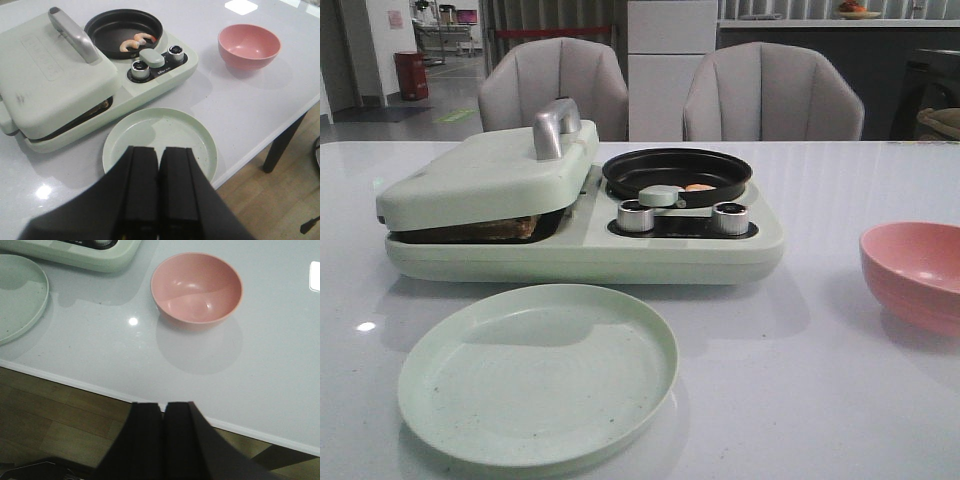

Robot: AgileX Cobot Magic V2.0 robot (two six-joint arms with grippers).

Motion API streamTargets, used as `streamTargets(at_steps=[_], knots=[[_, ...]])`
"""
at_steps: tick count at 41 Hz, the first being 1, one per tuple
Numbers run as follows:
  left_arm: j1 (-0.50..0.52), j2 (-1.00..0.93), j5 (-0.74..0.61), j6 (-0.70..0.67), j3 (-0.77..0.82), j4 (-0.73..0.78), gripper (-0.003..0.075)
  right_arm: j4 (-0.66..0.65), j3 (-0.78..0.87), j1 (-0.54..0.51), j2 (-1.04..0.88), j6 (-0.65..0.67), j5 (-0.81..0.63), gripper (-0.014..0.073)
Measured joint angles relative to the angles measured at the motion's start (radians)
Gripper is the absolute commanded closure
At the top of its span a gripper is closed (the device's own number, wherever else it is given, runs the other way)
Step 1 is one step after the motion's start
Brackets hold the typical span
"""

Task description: Make breakfast with bread and shrimp

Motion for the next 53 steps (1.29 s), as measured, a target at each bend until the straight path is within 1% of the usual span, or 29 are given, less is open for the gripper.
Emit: streamTargets(at_steps=[9,13,16,18,20,26,29,36,37,41,46,53], knots=[[0.192,-0.175,-0.017,0.0,0.038,0.037,0.0619,0.0,0.0,0.0,0.0,0.0,0.0,0.0558],[0.266,-0.241,-0.062,0.0,0.095,0.043,0.0619,0.0,0.0,0.0,0.0,0.0,0.0,0.0558],[0.297,-0.28,-0.115,0.0,0.158,0.058,0.0619,0.0,0.0,0.0,0.0,0.0,0.0,0.0558],[0.312,-0.316,-0.156,-0.018,0.212,0.081,0.0619,0.0,0.0,0.0,0.0,0.0,0.0,0.0558],[0.322,-0.357,-0.194,-0.07,0.27,0.138,0.0619,0.0,0.0,0.0,0.0,0.0,0.0,0.0558],[0.352,-0.475,-0.277,-0.315,0.436,0.318,0.0619,0.0,0.0,0.0,0.0,0.002,0.0,0.0558],[0.365,-0.51,-0.33,-0.368,0.509,0.36,0.0619,0.0,0.0,0.0,0.0,0.002,0.0,0.0558],[0.402,-0.517,-0.516,-0.401,0.66,0.376,0.0619,0.0,0.0,0.0,0.0,0.002,0.0,0.0558],[0.404,-0.517,-0.521,-0.401,0.66,0.376,0.0619,0.0,0.0,0.0,0.0,0.002,0.0,0.0558],[0.412,-0.517,-0.626,-0.405,0.66,0.378,0.0619,0.0,0.0,0.0,0.0,0.002,0.0,0.0558],[0.413,-0.517,-0.67,-0.406,0.66,0.381,0.0619,0.0,0.0,0.0,0.0,0.002,0.0,0.0558],[0.415,-0.517,-0.675,-0.407,0.66,0.384,0.0619,0.0,0.0,0.0,0.0,0.002,0.0,0.0558]])
